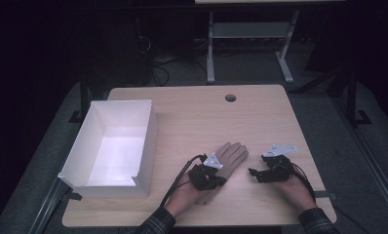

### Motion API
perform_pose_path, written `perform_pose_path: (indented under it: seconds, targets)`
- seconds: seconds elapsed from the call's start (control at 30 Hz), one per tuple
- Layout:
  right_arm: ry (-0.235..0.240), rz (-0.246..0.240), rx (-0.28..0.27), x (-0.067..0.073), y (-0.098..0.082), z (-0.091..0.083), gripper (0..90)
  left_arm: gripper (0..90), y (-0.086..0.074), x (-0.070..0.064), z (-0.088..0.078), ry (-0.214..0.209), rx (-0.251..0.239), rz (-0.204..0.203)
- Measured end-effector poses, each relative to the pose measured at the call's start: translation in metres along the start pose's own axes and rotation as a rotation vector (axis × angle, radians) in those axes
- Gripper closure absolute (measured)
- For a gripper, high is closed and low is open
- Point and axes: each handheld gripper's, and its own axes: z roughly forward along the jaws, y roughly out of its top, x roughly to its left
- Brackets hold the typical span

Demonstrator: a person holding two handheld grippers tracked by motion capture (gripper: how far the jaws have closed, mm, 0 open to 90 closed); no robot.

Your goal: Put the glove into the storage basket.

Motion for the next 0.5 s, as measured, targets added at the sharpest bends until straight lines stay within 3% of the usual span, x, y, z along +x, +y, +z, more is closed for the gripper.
perform_pose_path:
  seconds: [0.3,0.43,0.5]
  targets:
    - [0.011,0.009,-0.029,-0.003,-0.004,0.002,17.3,89.6,-0.006,0.015,-0.013,0.045,0.024,-0.002]
    - [0.013,0.011,-0.035,-0.002,-0.004,0.004,13.2,89.3,-0.007,0.018,-0.017,0.049,0.010,-0.016]
    - [0.013,0.012,-0.035,-0.002,-0.004,0.004,13.2,84.5,-0.005,0.018,-0.019,0.049,-0.002,-0.017]
